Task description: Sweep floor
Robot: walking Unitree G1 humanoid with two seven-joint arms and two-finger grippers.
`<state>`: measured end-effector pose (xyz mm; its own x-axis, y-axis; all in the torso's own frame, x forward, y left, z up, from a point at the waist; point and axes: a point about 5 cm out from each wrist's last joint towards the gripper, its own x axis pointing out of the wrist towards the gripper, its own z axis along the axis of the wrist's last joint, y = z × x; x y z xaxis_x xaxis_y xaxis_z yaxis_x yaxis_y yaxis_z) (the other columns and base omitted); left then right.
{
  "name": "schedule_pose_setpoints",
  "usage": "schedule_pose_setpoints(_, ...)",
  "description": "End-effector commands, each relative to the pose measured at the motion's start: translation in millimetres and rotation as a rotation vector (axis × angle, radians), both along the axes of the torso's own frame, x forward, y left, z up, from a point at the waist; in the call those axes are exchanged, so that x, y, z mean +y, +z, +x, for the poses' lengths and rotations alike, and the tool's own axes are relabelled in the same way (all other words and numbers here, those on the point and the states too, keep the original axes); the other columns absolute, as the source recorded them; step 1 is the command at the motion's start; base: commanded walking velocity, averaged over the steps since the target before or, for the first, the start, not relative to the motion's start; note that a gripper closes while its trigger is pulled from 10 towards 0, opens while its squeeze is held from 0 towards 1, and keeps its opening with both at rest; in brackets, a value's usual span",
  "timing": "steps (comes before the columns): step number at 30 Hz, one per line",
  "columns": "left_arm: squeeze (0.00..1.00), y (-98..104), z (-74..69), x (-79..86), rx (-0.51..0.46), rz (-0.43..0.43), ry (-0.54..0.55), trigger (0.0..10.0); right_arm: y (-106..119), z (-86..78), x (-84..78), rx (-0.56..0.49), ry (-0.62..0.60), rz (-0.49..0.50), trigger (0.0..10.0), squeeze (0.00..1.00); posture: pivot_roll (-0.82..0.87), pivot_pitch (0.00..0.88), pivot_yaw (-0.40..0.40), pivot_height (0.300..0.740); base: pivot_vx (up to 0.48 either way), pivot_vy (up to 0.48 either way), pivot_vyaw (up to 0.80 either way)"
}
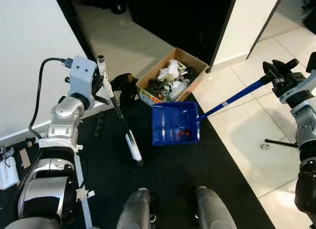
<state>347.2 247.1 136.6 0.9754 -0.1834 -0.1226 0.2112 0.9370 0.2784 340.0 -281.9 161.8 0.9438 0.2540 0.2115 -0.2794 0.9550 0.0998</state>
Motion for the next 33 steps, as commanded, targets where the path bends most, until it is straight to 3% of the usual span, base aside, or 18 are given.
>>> schedule_pose_setpoints(1,0.00,2,0.3,-5.6,-0.032,-0.011,-0.011,10.0,20,-2.4,-5.3,-0.136,-0.015,0.026,10.0,0.00,0.02,0.022,0.027,0.740,0.000,0.000,0.00)
schedule_pose_setpoints(7,0.00,0,-0.4,-7.4,-0.030,-0.021,-0.009,10.0,28,-6.0,-7.6,-0.206,0.005,0.031,10.0,0.00,0.02,0.021,0.019,0.740,0.000,0.000,0.00)
schedule_pose_setpoints(16,0.00,-3,-2.0,-8.8,-0.025,-0.022,-0.010,10.0,33,-5.8,-12.4,-0.223,-0.023,0.041,10.0,0.00,0.01,0.022,0.014,0.740,0.000,0.000,0.00)
schedule_pose_setpoints(20,0.00,-4,-2.0,-9.2,-0.023,-0.027,-0.008,10.0,25,-3.6,-21.7,-0.137,-0.120,0.026,10.0,0.00,0.01,0.021,0.017,0.740,0.000,0.000,0.00)
schedule_pose_setpoints(24,0.00,-7,-3.2,-6.8,0.005,-0.065,0.023,10.0,18,-9.1,-52.8,-0.038,-0.346,0.059,10.0,0.00,0.01,0.018,0.022,0.740,0.000,0.000,0.00)
schedule_pose_setpoints(26,0.00,-9,-4.9,-4.9,0.005,-0.084,0.032,10.0,20,-13.7,-61.5,-0.048,-0.378,0.072,10.0,0.00,0.01,0.017,0.026,0.740,0.000,0.000,0.00)
schedule_pose_setpoints(30,0.00,-12,-7.1,-2.9,0.008,-0.134,0.056,10.0,21,-15.7,-62.0,-0.050,-0.369,0.051,10.0,0.00,0.00,0.016,0.027,0.740,0.000,0.000,0.00)
schedule_pose_setpoints(33,0.00,-19,-9.9,-1.4,0.031,-0.179,0.099,10.0,10,-14.3,-52.4,0.007,-0.337,-0.004,10.0,0.00,0.00,0.012,0.025,0.740,0.000,0.000,0.00)
